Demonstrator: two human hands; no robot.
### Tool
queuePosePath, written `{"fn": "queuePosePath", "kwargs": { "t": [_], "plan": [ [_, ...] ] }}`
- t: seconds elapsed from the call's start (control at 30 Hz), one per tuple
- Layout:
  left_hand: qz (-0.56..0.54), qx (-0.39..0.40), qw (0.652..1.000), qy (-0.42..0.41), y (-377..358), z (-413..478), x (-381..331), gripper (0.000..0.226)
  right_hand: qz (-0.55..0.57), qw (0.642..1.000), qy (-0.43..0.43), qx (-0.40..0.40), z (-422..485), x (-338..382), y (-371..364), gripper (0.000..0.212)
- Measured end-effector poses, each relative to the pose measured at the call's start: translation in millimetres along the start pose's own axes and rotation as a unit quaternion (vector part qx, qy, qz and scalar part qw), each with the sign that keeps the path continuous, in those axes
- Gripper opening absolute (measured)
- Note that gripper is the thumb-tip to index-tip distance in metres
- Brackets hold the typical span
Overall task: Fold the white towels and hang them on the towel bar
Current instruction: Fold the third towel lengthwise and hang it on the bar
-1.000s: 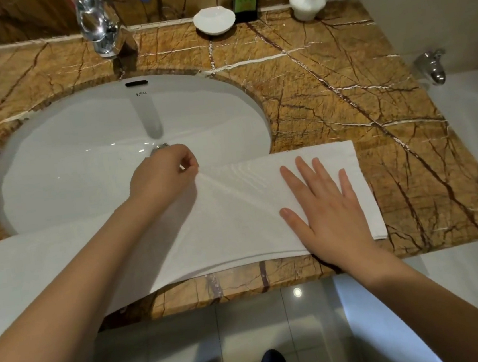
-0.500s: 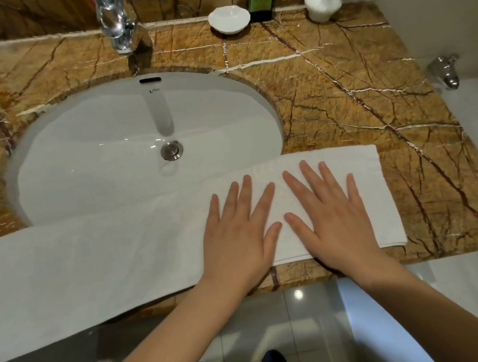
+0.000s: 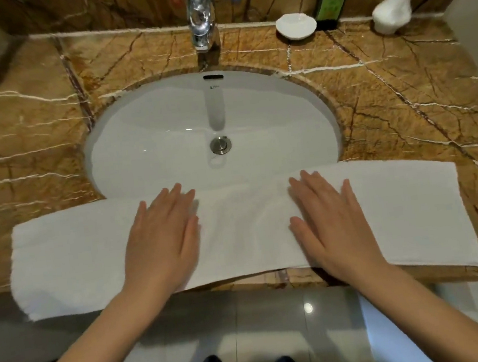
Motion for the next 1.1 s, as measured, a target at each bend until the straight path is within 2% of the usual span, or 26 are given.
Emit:
{"fn": "queuePosePath", "kwargs": {
  "t": [0.07,0.17,0.53,0.77,0.87,0.97,1.1],
  "plan": [
    [0.034,0.026,0.999,0.01,-3.2,-5.5,30.6,0.057,-0.008,0.999,0.026,0.03,4.4,20.7,-17.3,0.059],
    [0.049,0.04,0.998,0.0,-10.1,-3.5,53.5,0.058,-0.053,0.998,0.021,0.04,6.5,27.0,-32.9,0.062],
    [0.05,0.046,0.996,-0.059,-12.4,9.4,65.3,0.058,-0.064,0.997,-0.038,0.023,-18.8,30.3,-31.0,0.062],
    [0.035,0.035,0.997,-0.054,-0.6,6.3,71.8,0.058,-0.071,0.995,-0.067,0.032,-15.2,43.7,-27.5,0.069],
    [0.03,0.026,0.997,-0.062,-1.3,6.1,64.8,0.056,-0.035,0.999,-0.032,0.013,0.0,86.7,-32.5,0.065],
    [0.049,0.028,0.997,-0.055,-6.0,5.4,69.9,0.056,-0.033,0.999,0.023,0.035,8.8,130.6,-52.5,0.061],
    [0.046,0.037,0.997,-0.05,-10.5,7.9,82.4,0.059,-0.064,0.997,0.025,0.045,5.9,137.7,-66.4,0.061]
  ]
}}
Point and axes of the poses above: each hand's wrist, its own z-axis towards the middle knuckle, its own y-axis out of the back of the hand, x = y × z, the point moved 6 cm from there along z, towards the middle knuckle, and after that the axes turned 7 degrees about -x, right-handed, at the moved point
